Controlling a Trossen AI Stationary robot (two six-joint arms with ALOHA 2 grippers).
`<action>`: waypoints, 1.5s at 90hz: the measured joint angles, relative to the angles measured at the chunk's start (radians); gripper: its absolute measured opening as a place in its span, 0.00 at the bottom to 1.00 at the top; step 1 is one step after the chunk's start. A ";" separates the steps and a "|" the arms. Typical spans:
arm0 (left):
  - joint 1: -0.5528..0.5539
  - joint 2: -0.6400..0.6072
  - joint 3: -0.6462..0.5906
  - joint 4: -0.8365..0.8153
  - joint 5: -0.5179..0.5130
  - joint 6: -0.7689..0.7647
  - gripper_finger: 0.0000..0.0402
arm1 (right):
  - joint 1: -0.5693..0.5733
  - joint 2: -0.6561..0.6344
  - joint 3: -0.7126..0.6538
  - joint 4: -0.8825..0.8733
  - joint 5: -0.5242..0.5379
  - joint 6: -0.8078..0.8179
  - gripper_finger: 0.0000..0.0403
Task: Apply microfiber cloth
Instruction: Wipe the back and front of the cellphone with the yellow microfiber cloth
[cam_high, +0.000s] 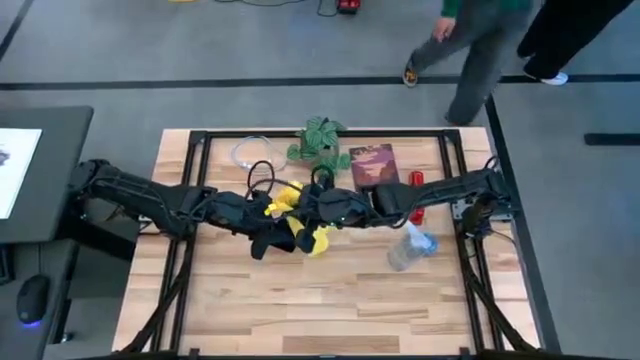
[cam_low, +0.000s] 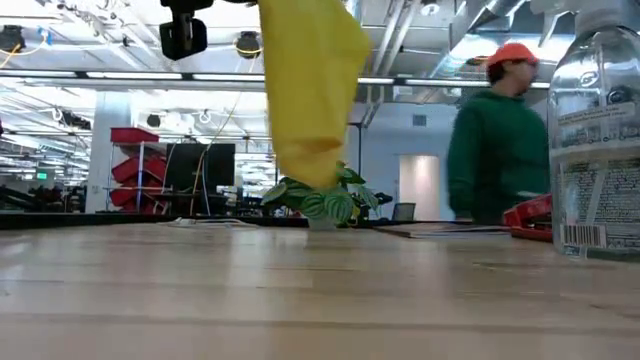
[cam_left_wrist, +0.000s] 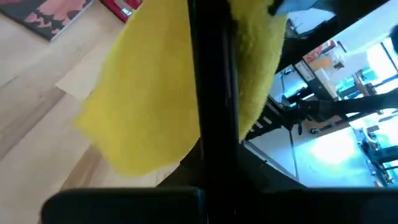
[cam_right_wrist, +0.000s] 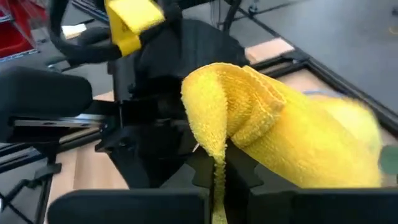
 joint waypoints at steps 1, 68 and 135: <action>0.001 0.000 0.000 0.001 0.002 0.000 0.02 | 0.002 0.003 0.000 0.000 -0.006 -0.008 0.00; -0.014 -0.015 0.002 0.072 0.006 0.011 0.02 | 0.056 -0.059 -0.002 -0.104 0.177 -0.101 0.00; -0.017 -0.016 0.003 0.112 0.005 0.044 0.02 | 0.092 -0.060 -0.001 -0.105 0.283 -0.075 0.00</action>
